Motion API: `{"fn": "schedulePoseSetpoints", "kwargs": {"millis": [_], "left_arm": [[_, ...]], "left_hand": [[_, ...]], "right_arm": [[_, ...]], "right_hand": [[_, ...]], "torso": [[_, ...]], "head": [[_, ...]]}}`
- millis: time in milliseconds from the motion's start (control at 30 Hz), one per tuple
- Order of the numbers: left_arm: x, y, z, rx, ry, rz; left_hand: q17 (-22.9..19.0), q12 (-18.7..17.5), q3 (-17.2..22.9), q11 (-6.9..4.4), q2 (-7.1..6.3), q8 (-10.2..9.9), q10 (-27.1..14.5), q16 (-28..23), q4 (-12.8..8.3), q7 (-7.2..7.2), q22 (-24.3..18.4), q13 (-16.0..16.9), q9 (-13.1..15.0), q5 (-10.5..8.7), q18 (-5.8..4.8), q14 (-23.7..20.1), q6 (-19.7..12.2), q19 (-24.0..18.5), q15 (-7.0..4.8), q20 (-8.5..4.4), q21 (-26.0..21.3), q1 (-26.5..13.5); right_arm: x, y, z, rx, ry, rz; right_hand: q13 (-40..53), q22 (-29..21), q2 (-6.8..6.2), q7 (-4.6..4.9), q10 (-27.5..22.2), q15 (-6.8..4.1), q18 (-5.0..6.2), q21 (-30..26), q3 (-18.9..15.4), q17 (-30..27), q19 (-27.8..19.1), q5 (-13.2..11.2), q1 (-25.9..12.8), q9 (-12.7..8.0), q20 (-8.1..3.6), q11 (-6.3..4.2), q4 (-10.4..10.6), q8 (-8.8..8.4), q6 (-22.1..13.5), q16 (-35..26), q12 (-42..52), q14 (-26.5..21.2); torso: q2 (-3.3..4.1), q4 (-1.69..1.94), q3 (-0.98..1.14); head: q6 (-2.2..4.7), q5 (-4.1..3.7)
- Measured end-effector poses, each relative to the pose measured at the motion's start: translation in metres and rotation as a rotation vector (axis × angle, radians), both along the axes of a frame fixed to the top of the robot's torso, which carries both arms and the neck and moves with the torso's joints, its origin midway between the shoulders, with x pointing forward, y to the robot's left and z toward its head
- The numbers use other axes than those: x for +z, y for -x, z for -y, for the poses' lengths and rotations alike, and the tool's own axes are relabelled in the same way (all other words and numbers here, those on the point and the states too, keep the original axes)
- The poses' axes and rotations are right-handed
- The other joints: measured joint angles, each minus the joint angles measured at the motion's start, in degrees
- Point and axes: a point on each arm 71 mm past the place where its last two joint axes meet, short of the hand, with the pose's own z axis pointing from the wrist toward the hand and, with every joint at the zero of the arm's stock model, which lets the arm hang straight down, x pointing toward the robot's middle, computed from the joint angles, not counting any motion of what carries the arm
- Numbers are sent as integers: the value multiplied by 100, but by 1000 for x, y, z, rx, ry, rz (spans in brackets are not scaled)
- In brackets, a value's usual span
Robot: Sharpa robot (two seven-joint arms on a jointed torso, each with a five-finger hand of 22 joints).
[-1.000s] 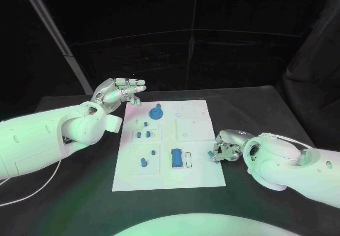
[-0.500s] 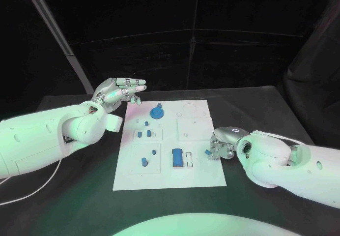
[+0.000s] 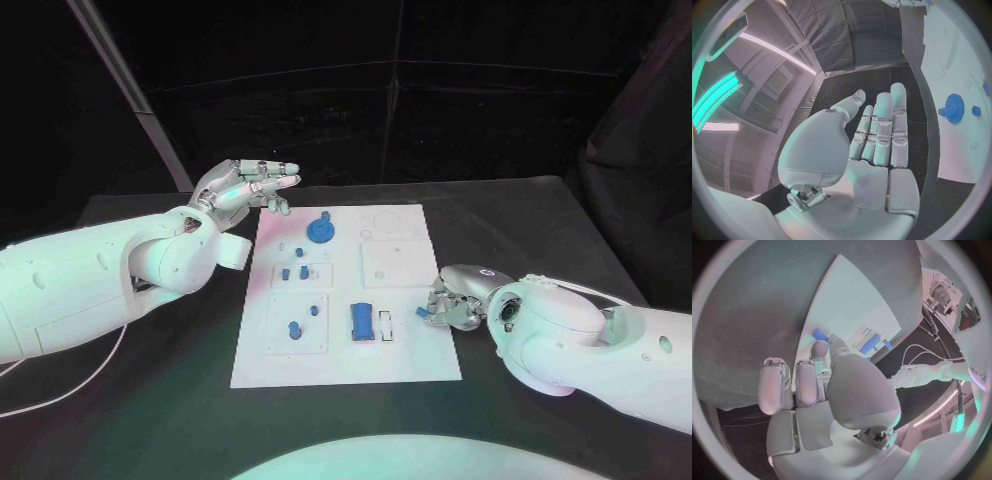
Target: Assemble the parts on the task board
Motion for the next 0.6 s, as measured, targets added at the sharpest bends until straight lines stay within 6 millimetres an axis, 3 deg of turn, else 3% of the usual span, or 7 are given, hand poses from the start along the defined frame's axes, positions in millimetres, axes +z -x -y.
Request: {"fn": "schedulePoseSetpoints", "kwargs": {"millis": [300, 600], "left_arm": [[0, 0, 0, -1, 0, -1], [0, 0, 1, -2, 0, -2]], "left_hand": [[0, 0, 0, 0, 0, 0, 0, 0, 0, 0, 1, 0, 0, 0, 0, 0, 0, 0, 0, 0, 0, 0], [1, 0, 1, 0, 0, 0, 0, 0, 0, 0, 1, 0, 0, 0, 0, 0, 0, 0, 0, 0, 0, 0]], "right_arm": [[3, 4, -4, -59, -138, -27], [2, 5, -12, -93, -250, -84]], "right_hand": [[75, 0, -278, -11, 74, 0, 0, 24, 296, 64, 0, 38, -340, -17, 0, 12, 217, -82, 102, 29, 68, 0], [140, 0, -406, -18, 113, 0, 0, 64, 438, 116, 43, 54, -515, -33, 1, 13, 345, -115, 166, 83, 134, 0]], "torso": [[-1, 1, -3], [4, 1, -6]], "head": [[-3, 27], [-23, 52]]}}
